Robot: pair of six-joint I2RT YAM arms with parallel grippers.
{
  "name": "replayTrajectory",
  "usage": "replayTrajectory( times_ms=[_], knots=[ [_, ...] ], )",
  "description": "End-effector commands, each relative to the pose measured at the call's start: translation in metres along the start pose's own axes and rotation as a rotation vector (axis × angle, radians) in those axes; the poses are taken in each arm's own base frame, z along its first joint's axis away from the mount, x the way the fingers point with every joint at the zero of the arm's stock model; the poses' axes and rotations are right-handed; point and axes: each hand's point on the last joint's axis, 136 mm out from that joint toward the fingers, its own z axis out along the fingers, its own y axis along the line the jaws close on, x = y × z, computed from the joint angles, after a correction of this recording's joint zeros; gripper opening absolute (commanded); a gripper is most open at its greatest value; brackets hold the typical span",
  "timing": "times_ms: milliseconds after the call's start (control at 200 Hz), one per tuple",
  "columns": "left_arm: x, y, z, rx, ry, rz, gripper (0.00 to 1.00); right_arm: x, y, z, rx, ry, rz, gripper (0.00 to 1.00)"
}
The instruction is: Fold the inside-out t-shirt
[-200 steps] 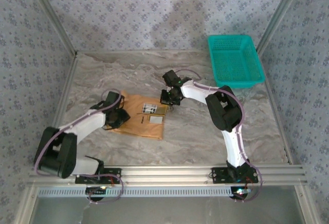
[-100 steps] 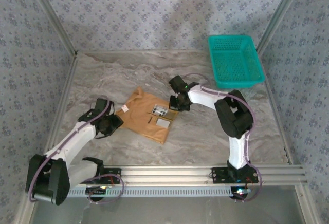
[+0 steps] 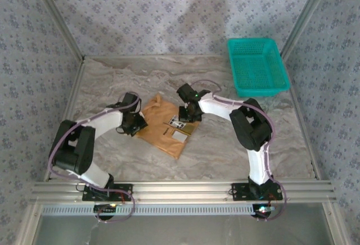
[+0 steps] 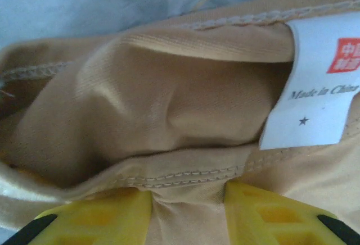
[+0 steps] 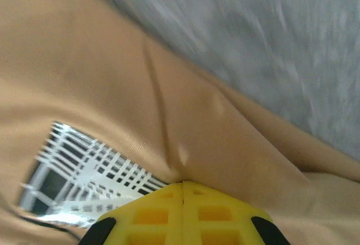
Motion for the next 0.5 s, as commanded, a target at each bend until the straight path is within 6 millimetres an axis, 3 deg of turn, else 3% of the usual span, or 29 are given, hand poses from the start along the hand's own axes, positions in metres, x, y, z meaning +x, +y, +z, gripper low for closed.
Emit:
replayTrajectory(
  times_ms=[0, 55, 80, 165, 230, 300, 375, 495],
  knots=[
    [-0.019, -0.018, 0.006, 0.001, -0.009, 0.077, 0.39, 0.051, -0.007, 0.003, 0.055, 0.069, 0.002, 0.00],
    [-0.027, -0.023, 0.005, -0.013, -0.009, 0.098, 0.39, 0.065, 0.003, -0.008, 0.055, 0.048, -0.021, 0.00],
    [-0.030, -0.024, 0.004, -0.020, -0.008, 0.105, 0.39, 0.077, -0.003, -0.010, 0.082, 0.055, -0.030, 0.00],
    [-0.036, -0.031, -0.003, -0.017, -0.006, 0.123, 0.40, 0.074, 0.003, -0.031, 0.082, 0.014, -0.063, 0.03],
    [-0.038, -0.037, -0.011, 0.003, -0.009, 0.133, 0.40, 0.051, 0.023, -0.051, 0.034, -0.049, -0.116, 0.09],
    [-0.037, -0.040, -0.020, 0.020, -0.016, 0.136, 0.40, 0.030, 0.039, -0.060, -0.006, -0.102, -0.198, 0.22],
    [-0.035, -0.041, -0.027, 0.039, -0.022, 0.133, 0.40, 0.011, 0.058, -0.058, -0.051, -0.127, -0.283, 0.26],
    [-0.032, -0.040, -0.030, 0.053, -0.023, 0.128, 0.40, -0.009, 0.074, -0.038, -0.088, -0.086, -0.323, 0.27]
  ],
)
